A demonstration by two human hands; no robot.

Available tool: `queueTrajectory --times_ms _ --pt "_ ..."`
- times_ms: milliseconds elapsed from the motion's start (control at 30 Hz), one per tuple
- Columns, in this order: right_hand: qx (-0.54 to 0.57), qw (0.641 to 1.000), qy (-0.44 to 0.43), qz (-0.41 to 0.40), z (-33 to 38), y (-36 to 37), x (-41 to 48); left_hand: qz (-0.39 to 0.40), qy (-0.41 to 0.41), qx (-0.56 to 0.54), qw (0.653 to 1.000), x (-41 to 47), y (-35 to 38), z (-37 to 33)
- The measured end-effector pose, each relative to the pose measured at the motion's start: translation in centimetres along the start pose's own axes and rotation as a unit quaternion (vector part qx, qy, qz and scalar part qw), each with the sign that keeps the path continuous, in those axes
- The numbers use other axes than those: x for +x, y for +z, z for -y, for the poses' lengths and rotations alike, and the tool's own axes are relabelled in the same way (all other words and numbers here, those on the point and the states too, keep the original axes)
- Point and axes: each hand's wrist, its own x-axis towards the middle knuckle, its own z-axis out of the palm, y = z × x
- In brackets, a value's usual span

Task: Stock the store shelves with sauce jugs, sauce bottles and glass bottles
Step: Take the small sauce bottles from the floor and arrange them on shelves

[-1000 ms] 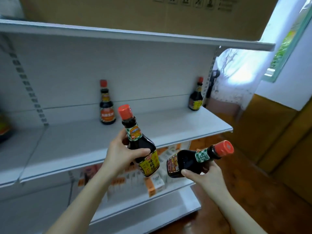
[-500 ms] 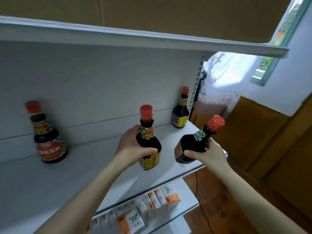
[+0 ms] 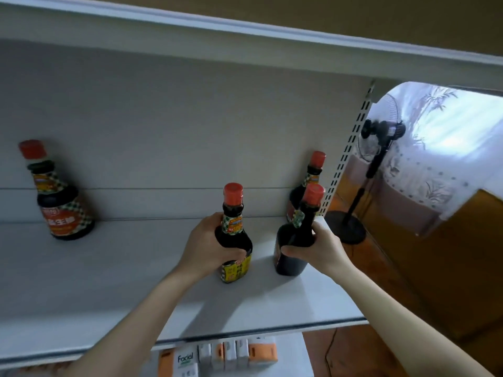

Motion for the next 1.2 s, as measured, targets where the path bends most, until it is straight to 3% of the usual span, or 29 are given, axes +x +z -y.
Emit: queueTrajectory --times_ms 133,200,333,433,533,700,833,933,1067,1200 --pt "-0.049 0.994 -0.033 0.093 -0.8 -0.5 1.4 0.009 -0.018 0.009 1.0 0.3 0.3 -0.5" --pt "0.008 0.987 -0.043 0.154 -0.9 -2.2 2.2 0.015 -0.024 0.01 1.0 0.3 0.2 -0.5" --pt "0.154 0.968 -0.12 0.159 0.9 -6.2 3.8 0.026 -0.032 0.01 0.999 0.5 0.1 -0.2" --pt "0.181 0.948 -0.154 0.211 2.7 -7.2 4.6 0.037 -0.031 0.008 0.999 0.6 0.2 -0.4" --pt "0.123 0.952 -0.186 0.21 3.5 -7.3 4.7 0.032 -0.029 0.009 0.999 0.6 0.2 -0.1" --pt "-0.055 0.973 -0.221 0.031 5.0 -6.1 4.9 0.033 -0.028 0.005 0.999 0.5 0.4 -0.1" --pt "-0.086 0.981 -0.166 -0.042 5.9 -4.3 5.7 0.031 -0.027 0.0 0.999 0.4 0.4 0.1" --pt "-0.108 0.98 -0.165 0.012 6.8 -4.3 6.6 0.028 -0.032 -0.004 0.999 0.5 0.4 0.3" --pt "-0.182 0.943 -0.244 0.134 7.5 -6.2 7.2 0.028 -0.034 0.002 0.999 0.5 0.5 0.2" --pt "-0.222 0.934 -0.263 0.092 7.6 -5.7 8.3 0.029 -0.021 0.022 0.999 0.6 0.6 0.2"
